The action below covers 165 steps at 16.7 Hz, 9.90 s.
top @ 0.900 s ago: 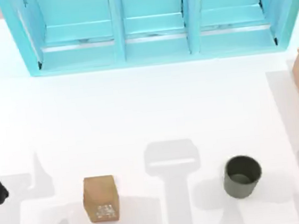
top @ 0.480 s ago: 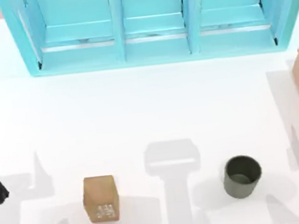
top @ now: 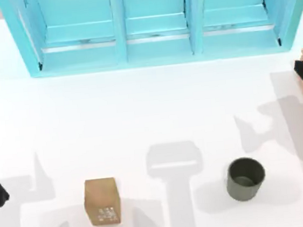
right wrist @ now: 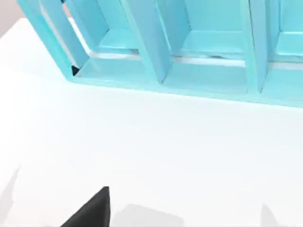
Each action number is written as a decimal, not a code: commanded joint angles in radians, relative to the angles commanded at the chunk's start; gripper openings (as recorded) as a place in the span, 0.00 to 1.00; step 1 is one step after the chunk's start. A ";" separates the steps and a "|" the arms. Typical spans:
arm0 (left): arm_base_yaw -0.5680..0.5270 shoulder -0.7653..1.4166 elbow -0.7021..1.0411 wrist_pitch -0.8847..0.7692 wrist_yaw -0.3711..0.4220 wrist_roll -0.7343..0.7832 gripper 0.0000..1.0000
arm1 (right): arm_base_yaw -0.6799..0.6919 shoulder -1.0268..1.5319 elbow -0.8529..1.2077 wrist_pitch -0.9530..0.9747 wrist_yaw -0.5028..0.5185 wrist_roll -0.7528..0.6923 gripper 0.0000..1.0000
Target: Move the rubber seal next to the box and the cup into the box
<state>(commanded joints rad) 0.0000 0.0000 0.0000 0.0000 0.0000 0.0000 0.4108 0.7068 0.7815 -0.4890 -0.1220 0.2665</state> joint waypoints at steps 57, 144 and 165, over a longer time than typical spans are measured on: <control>0.000 0.000 0.000 0.000 0.000 0.000 1.00 | 0.642 1.785 1.356 -0.724 0.124 0.809 0.47; 0.000 0.000 0.000 0.000 0.000 0.000 1.00 | -0.115 1.288 0.763 -0.634 0.120 0.045 1.00; 0.000 0.000 0.000 0.000 0.000 0.000 1.00 | -0.079 1.245 1.078 -0.983 0.121 0.073 1.00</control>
<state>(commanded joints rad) 0.0000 0.0000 0.0000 0.0000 0.0000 0.0000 0.3320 1.9521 1.8594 -1.4720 -0.0005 0.3391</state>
